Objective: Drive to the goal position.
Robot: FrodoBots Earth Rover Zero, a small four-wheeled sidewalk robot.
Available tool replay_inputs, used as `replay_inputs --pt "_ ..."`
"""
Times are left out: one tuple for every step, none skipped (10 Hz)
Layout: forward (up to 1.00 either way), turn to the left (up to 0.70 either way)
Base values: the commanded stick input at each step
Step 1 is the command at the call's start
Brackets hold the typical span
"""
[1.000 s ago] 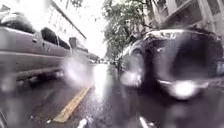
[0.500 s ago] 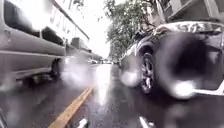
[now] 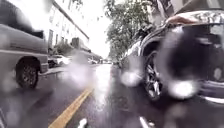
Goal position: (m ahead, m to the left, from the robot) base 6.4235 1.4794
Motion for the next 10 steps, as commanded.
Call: replay_inputs --pt "0.7 0.0" --pt "0.7 0.0" --pt "0.7 0.0" --pt "0.7 0.0" --pt "0.7 0.0" --pt "0.7 0.0" --pt "0.7 0.0" --pt "0.7 0.0" --pt "0.7 0.0" --pt "0.7 0.0"
